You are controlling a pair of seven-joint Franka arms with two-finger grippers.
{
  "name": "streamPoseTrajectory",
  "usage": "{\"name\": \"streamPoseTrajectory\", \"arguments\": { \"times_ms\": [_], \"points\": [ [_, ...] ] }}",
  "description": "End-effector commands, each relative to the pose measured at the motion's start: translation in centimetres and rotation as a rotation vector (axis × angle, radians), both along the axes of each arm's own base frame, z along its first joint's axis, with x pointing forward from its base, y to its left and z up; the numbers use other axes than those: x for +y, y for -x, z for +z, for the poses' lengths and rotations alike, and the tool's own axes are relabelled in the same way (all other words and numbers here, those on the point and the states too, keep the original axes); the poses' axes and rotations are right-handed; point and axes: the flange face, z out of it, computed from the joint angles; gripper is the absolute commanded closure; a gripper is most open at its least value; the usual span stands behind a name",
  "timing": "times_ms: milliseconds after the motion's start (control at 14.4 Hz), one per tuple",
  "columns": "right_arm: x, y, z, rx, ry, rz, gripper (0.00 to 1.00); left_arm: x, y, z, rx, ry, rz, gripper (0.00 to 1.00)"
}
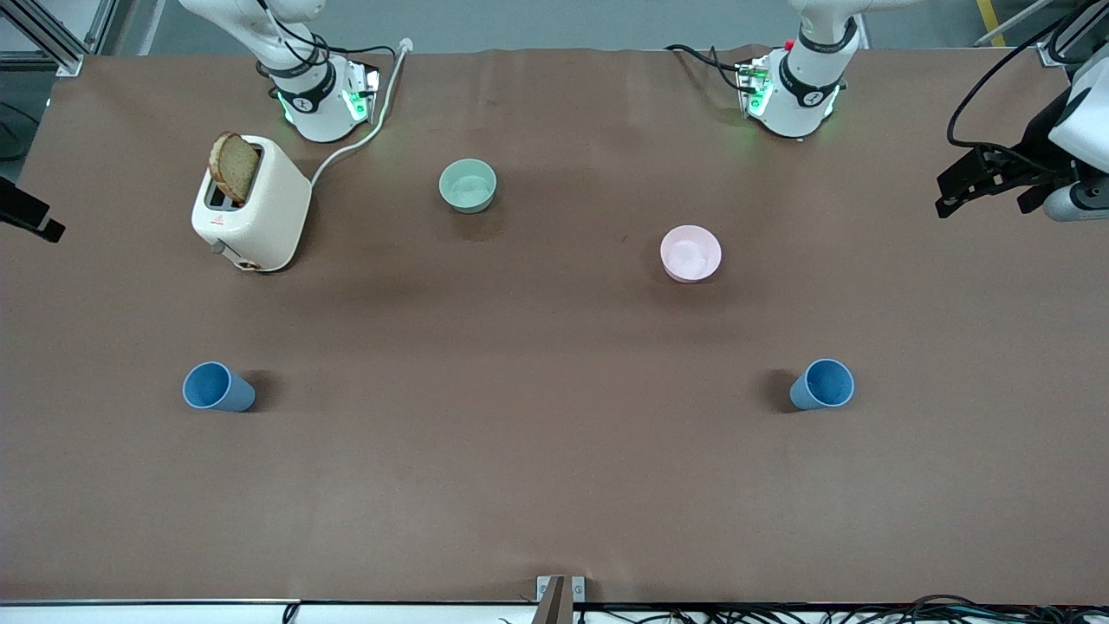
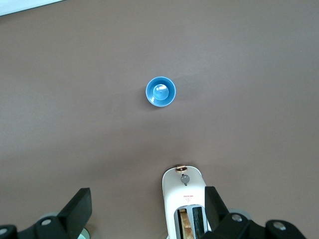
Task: Stack blue cups with both arms
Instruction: 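Reach the left gripper and the right gripper toward the two blue cups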
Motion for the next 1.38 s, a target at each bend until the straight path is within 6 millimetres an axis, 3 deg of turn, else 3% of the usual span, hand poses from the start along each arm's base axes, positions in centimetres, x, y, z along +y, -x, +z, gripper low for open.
{"name": "streamPoseTrajectory", "arguments": {
  "times_ms": [0,277,485,554,762,1108,1315],
  "points": [
    [0.0,0.1,0.1,-0.004,-0.002,0.007,0.00,0.3,0.1,0.4,-0.006,0.000,-0.002,0.00],
    [-0.1,0.1,0.0,-0.005,-0.002,0.005,0.00,0.8,-0.2,0.7,-0.015,-0.005,0.006,0.00],
    [-1.2,0.3,-1.0,0.022,-0.004,0.004,0.00,1.3,-2.1,-1.3,-0.006,-0.026,0.008,0.00],
    [-1.3,0.2,-1.1,0.019,-0.003,0.008,0.00,2.1,-3.3,-2.9,-0.012,-0.031,0.016,0.00],
    [-2.2,-2.6,-5.8,0.023,0.000,0.003,0.00,2.5,-6.7,-9.8,-0.059,-0.026,0.024,0.00],
    [-3.5,-5.9,-16.3,-0.042,0.016,0.048,0.00,2.1,-11.3,-22.7,-0.058,0.012,0.012,0.00],
    [-5.3,-6.6,-23.3,-0.039,0.025,0.078,0.00,2.1,-11.8,-29.2,-0.066,0.028,0.008,0.00]
  ]
}}
